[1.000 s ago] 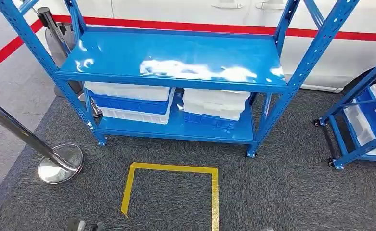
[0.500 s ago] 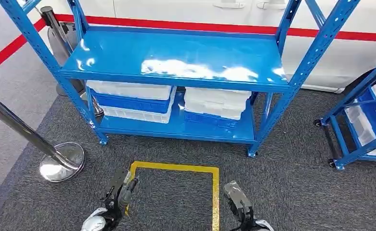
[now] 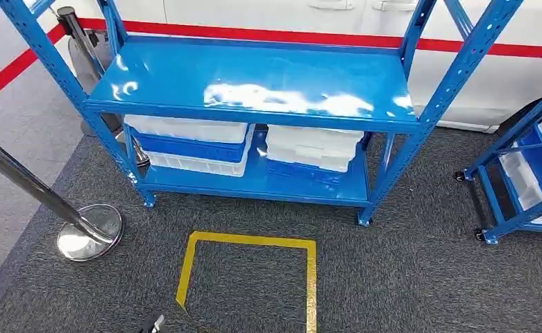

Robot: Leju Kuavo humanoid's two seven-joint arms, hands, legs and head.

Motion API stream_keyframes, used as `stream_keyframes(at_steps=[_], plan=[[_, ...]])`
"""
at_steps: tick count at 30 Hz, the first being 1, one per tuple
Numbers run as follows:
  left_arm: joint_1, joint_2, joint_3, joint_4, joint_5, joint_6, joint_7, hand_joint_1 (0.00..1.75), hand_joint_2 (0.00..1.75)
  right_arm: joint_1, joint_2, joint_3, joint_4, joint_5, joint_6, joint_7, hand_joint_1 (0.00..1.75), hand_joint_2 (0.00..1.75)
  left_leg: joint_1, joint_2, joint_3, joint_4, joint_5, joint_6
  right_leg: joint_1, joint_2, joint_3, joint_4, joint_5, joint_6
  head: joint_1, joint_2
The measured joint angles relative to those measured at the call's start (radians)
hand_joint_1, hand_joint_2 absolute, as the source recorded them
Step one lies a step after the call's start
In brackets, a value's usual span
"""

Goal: Take the parts from the cabinet and place them on the table.

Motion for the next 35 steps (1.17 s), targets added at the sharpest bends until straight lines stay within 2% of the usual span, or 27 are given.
stream_keyframes(at_steps=[2, 3, 5, 8, 9, 10, 11, 12, 13, 14, 16, 19, 27, 28, 29, 30, 35], plan=[[0.010, 0.005, 0.014, 0.018, 0.018, -0.011, 0.008, 0.00, 0.00, 0.014, -0.024, -0.061, 0.042, -0.074, 0.046, -0.006, 0.00, 0.00, 0.000, 0.000, 0.000, 0.000, -0.001, 0.001, 0.000, -0.001, 0.001, 0.000, -0.001, 0.000, 0.000, 0.000], [0.013, 0.006, 0.027, 0.029, 0.032, -0.024, 0.009, 0.00, 1.75, 0.020, -0.035, -0.089, 0.064, -0.096, 0.061, -0.017, 0.00, 0.00, 0.000, 0.000, 0.000, 0.000, -0.001, 0.001, 0.000, 0.000, 0.001, 0.000, -0.001, 0.000, 0.001, 0.000], [0.013, 0.006, 0.046, 0.058, 0.047, -0.042, 0.012, 0.00, 1.75, 0.027, -0.048, -0.116, 0.100, -0.117, 0.054, -0.022, 0.00, 0.00, 0.000, 0.000, 0.001, 0.000, -0.002, 0.001, 0.000, 0.000, 0.002, 0.000, -0.002, 0.000, 0.001, 0.000], [0.014, 0.008, 0.048, 0.072, 0.048, -0.016, 0.004, 0.00, 1.75, 0.032, -0.056, -0.125, 0.133, -0.120, 0.056, -0.049, 0.00, 0.00, 0.000, 0.000, 0.001, 0.000, -0.002, 0.001, 0.000, 0.000, 0.002, 0.000, -0.001, 0.000, 0.001, 0.000], [0.016, 0.016, 0.049, 0.072, 0.041, -0.020, -0.023, 0.00, 1.75, 0.033, -0.056, -0.125, 0.140, -0.118, 0.079, -0.098, 0.00, 1.75, 0.000, 0.000, 0.000, 0.000, -0.002, 0.001, 0.000, 0.000, 0.002, 0.000, -0.001, 0.000, 0.001, 0.000], [0.021, 0.023, 0.048, 0.070, 0.020, -0.042, -0.075, 0.00, 1.75, 0.033, -0.055, -0.125, 0.146, -0.115, 0.116, -0.181, 0.00, 1.75, 0.000, 0.000, 0.000, 0.000, -0.002, 0.001, 0.000, 0.002, 0.003, 0.000, -0.001, 0.000, 0.001, 0.000], [0.030, 0.037, 0.046, 0.070, -0.007, -0.074, -0.168, 0.00, 1.75, 0.032, -0.048, -0.125, 0.151, -0.112, 0.158, -0.283, 0.00, 1.75, 0.000, 0.002, 0.001, 0.000, -0.002, 0.001, 0.001, 0.004, 0.003, 0.000, -0.001, 0.000, 0.001, 0.000], [0.040, 0.048, 0.040, 0.070, -0.042, -0.108, -0.313, 0.00, 1.75, 0.029, -0.044, -0.124, 0.156, -0.105, 0.198, -0.392, 0.00, 1.75, 0.001, 0.002, 0.001, 0.000, -0.002, 0.000, 0.001, 0.004, 0.002, 0.000, -0.001, 0.000, 0.001, 0.000], [0.044, 0.059, 0.030, 0.070, -0.070, -0.127, -0.420, 0.00, 1.75, 0.026, -0.036, -0.121, 0.158, -0.096, 0.221, -0.464, 0.00, 1.75, 0.001, 0.003, 0.002, 0.000, -0.002, 0.000, 0.001, 0.004, 0.003, 0.000, -0.001, 0.000, 0.001, 0.000], [0.044, 0.076, 0.015, 0.072, -0.101, -0.137, -0.519, 0.00, 1.75, 0.021, -0.032, -0.114, 0.162, -0.086, 0.236, -0.525, 0.00, 1.75, 0.001, 0.003, 0.001, 0.000, -0.002, 0.000, 0.001, 0.003, 0.003, 0.000, -0.001, 0.000, 0.001, 0.000], [0.048, 0.093, -0.021, 0.080, -0.153, -0.147, -0.638, 0.00, 1.75, 0.010, -0.020, -0.100, 0.166, -0.060, 0.255, -0.601, 0.00, 1.75, 0.001, 0.002, 0.002, 0.000, -0.002, 0.000, 0.002, 0.002, 0.004, 0.000, -0.001, 0.000, 0.001, 0.000], [0.058, 0.096, -0.023, 0.078, -0.189, -0.152, -0.647, 0.00, 1.75, 0.009, -0.008, -0.092, 0.144, -0.028, 0.236, -0.583, 0.00, 1.75, 0.001, 0.002, 0.005, 0.000, -0.002, -0.001, 0.003, 0.002, 0.005, 0.001, -0.002, -0.001, 0.000, 0.000], [0.082, 0.074, 0.053, 0.003, -0.262, -0.139, -0.575, 0.00, 1.75, 0.036, 0.012, -0.091, 0.044, 0.034, 0.157, -0.452, 0.00, 1.75, 0.002, 0.002, 0.005, 0.000, -0.003, -0.001, 0.002, 0.002, 0.005, 0.001, -0.003, -0.001, 0.001, 0.000], [0.084, 0.072, 0.068, -0.008, -0.271, -0.138, -0.566, 0.00, 0.00, 0.039, 0.014, -0.091, 0.032, 0.040, 0.147, -0.435, 0.00, 1.75, 0.002, 0.002, 0.005, 0.000, -0.003, -0.001, 0.002, 0.002, 0.005, 0.001, -0.003, -0.001, 0.001, 0.000], [0.088, 0.069, 0.086, -0.022, -0.280, -0.136, -0.556, 0.00, 0.00, 0.044, 0.018, -0.091, 0.017, 0.048, 0.138, -0.418, 0.00, 1.75, 0.002, 0.002, 0.005, 0.000, -0.003, -0.001, 0.002, 0.002, 0.005, 0.001, -0.003, -0.001, 0.001, 0.000], [0.092, 0.063, 0.107, -0.037, -0.289, -0.134, -0.546, 0.00, 0.00, 0.049, 0.020, -0.092, 0.001, 0.055, 0.127, -0.401, 0.00, 0.00, 0.002, 0.002, 0.005, 0.000, -0.003, -0.001, 0.002, 0.002, 0.005, 0.001, -0.003, -0.001, 0.001, 0.000], [0.106, 0.042, 0.190, -0.101, -0.332, -0.121, -0.499, 0.00, 0.00, 0.071, 0.031, -0.095, -0.074, 0.092, 0.077, -0.316, 0.00, 0.00, 0.002, 0.002, 0.005, 0.000, -0.003, -0.001, 0.002, 0.002, 0.005, 0.001, -0.003, -0.001, 0.001, 0.000]])
